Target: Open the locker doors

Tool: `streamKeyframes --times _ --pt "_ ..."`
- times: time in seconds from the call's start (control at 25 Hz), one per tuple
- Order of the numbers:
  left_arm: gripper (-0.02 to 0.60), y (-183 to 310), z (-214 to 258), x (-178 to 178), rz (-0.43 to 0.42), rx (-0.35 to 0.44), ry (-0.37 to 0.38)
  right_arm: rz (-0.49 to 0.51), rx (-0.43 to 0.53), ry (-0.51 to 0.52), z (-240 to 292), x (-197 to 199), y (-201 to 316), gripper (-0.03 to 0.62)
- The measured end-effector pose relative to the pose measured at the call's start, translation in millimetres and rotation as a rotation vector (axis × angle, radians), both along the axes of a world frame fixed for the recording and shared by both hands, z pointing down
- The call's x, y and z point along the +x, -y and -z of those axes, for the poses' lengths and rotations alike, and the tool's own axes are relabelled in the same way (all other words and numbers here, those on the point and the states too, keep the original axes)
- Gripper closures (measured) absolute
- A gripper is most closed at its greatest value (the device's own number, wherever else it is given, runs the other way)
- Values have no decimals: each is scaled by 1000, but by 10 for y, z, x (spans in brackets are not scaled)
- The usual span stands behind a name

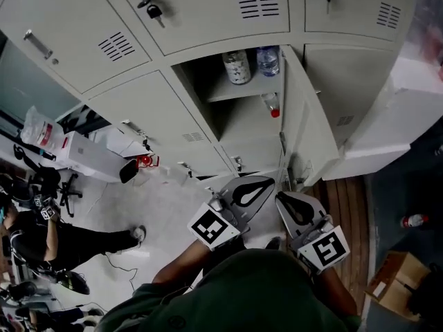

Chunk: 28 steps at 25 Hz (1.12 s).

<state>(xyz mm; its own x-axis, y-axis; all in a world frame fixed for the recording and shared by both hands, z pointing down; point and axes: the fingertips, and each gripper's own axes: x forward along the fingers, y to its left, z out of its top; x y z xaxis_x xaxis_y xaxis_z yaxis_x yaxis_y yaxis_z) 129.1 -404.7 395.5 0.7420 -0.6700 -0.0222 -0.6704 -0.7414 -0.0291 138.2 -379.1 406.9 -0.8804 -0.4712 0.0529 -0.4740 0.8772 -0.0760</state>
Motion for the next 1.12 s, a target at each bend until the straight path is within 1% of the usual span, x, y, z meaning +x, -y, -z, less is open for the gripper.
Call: streamKeyframes --times 0.2,0.4,0.6,0.72,0.88,1.04,1.12 --pt "578 16 -21 -797 142 -15 6 75 16 -21 30 -540 -38 572" --pt "578 12 -1 -1734 269 -12 24 96 28 -33 34 -1147 27 572" --pt "578 -19 55 -2746 370 0 41 116 6 -37 48 -1899 67 572" --pt "578 3 68 -3280 419 9 41 117 0 -49 25 -2325 158 572" --pt "578 -9 43 -3897 468 18 41 137 2 -75 -19 -2917 237 572" --pt "578 94 135 -4576 500 -9 47 156 10 -98 149 -3664 405 571" --pt "578 133 113 -4760 508 -14 53 160 8 -98 146 -3907 476 571"
